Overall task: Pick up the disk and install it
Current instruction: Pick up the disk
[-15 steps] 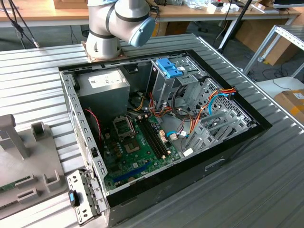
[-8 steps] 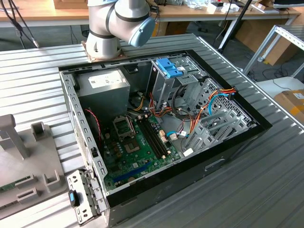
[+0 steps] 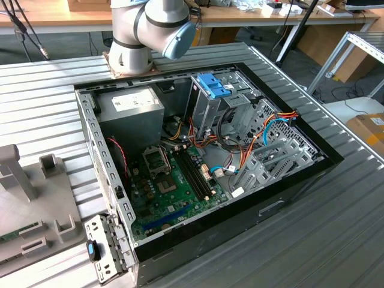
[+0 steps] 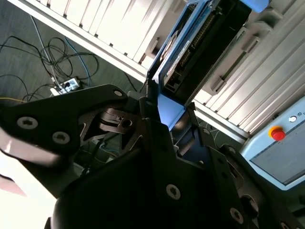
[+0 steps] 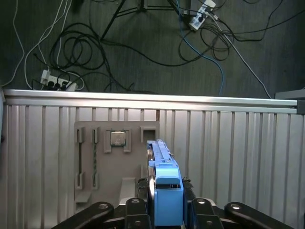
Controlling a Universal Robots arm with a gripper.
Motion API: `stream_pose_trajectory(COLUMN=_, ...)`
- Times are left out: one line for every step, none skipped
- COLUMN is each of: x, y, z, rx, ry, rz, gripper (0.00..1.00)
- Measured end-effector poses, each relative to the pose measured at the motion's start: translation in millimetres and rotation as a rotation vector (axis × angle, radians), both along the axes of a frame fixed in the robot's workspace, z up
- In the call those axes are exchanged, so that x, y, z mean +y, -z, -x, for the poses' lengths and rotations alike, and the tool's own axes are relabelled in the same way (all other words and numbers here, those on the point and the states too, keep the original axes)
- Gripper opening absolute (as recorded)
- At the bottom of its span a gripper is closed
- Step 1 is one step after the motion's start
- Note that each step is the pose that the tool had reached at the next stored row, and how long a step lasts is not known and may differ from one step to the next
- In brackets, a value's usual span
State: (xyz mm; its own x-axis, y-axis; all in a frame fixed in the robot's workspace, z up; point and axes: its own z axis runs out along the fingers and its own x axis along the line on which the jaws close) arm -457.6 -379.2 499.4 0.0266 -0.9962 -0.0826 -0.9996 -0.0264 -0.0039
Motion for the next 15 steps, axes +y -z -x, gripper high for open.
stream_pose_trajectory(x=0.0, y=-1.6, z=0.0, rx=0.0001, ry=0.0, rz=0.0, gripper=0.37)
stream_pose_trajectory(x=0.0, y=-1.8, z=0.0, rx=-0.0001, ry=0.0, rz=0.0, gripper=0.37)
stream_pose_trajectory(x=0.0, y=-1.8, z=0.0, rx=-0.0002, ry=0.0, rz=-0.0001, gripper=0.37)
stream_pose_trajectory(x=0.0, y=-1.8, z=0.0, rx=-0.0001, ry=0.0, rz=-0.0001, gripper=0.37)
stream_pose_trajectory(x=0.0, y=-1.9, z=0.0, rx=0.0, ry=0.0, rz=0.0, gripper=0.37)
stream_pose_trajectory(x=0.0, y=-1.9, z=0.0, rx=-0.0001, ry=0.0, rz=-0.0001, gripper=0.37)
stream_pose_trajectory(x=0.0, y=-2.0, z=0.0, rx=-0.0001, ry=0.0, rz=0.0, gripper=0.37)
stream_pose_trajectory(x=0.0, y=-2.0, z=0.0, rx=0.0, ry=0.0, rz=0.0, gripper=0.37)
stream_pose_trajectory(x=0.0, y=-2.7, z=0.0, rx=0.0001, ry=0.0, rz=0.0004, gripper=0.37)
stream_pose_trajectory(x=0.0, y=-3.7, z=0.0, rx=0.0, ry=0.0, rz=0.0005, gripper=0.37)
stream_pose_trajectory(x=0.0, y=-6.3, z=0.0, rx=0.0, ry=0.0, rz=0.0005, gripper=0.37)
stream_pose_trajectory(x=0.0, y=-8.3, z=0.0, rx=0.0, ry=0.0, rz=0.0005, gripper=0.37)
stream_pose_trajectory(x=0.0, y=-8.8, z=0.0, rx=0.0, ry=0.0, rz=0.0005, gripper=0.37)
stream_pose_trajectory(x=0.0, y=-8.8, z=0.0, rx=-0.0001, ry=0.0, rz=0.0005, gripper=0.37)
stream_pose_trajectory(x=0.0, y=-8.9, z=0.0, rx=0.0, ry=0.0, rz=0.0005, gripper=0.37)
